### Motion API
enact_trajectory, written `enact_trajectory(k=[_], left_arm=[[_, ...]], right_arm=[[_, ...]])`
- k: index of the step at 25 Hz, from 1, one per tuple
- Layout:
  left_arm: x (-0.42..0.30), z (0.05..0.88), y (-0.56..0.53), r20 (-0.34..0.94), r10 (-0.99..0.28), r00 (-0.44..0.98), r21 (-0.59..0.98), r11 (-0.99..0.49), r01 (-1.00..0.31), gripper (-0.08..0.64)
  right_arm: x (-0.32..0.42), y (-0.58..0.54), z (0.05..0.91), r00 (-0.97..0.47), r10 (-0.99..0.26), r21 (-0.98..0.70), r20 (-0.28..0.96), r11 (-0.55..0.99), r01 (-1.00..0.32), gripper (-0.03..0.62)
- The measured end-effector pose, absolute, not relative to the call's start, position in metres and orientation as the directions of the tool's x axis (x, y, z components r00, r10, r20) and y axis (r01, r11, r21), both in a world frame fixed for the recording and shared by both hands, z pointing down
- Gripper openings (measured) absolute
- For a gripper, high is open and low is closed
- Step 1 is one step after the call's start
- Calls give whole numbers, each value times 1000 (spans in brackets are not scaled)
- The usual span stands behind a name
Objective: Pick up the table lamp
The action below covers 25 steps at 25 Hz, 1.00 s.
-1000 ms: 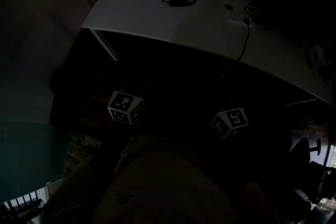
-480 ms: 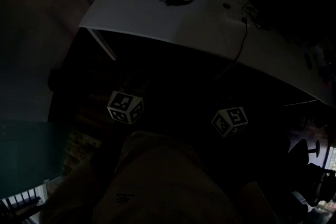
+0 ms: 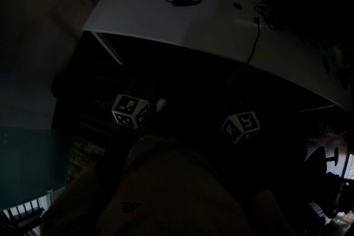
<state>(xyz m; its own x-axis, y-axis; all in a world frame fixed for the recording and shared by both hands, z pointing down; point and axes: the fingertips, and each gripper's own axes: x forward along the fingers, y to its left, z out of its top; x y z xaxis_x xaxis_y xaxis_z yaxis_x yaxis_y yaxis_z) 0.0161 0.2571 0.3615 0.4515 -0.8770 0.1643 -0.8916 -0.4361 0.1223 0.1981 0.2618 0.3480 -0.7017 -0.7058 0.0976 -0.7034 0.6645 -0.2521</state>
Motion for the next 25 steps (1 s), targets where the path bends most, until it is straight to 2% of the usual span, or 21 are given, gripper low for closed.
enact_trajectory(k=[13, 25], left_arm=[[14, 368, 211, 157, -858, 490, 121, -475, -871, -2], [-21, 371, 95, 182, -835, 520, 194, -488, -851, -2]], right_arm=[[194, 222, 354, -683, -725, -247, 91, 648, -720, 8], [143, 115, 365, -668, -731, -233, 138, 632, -739, 8]])
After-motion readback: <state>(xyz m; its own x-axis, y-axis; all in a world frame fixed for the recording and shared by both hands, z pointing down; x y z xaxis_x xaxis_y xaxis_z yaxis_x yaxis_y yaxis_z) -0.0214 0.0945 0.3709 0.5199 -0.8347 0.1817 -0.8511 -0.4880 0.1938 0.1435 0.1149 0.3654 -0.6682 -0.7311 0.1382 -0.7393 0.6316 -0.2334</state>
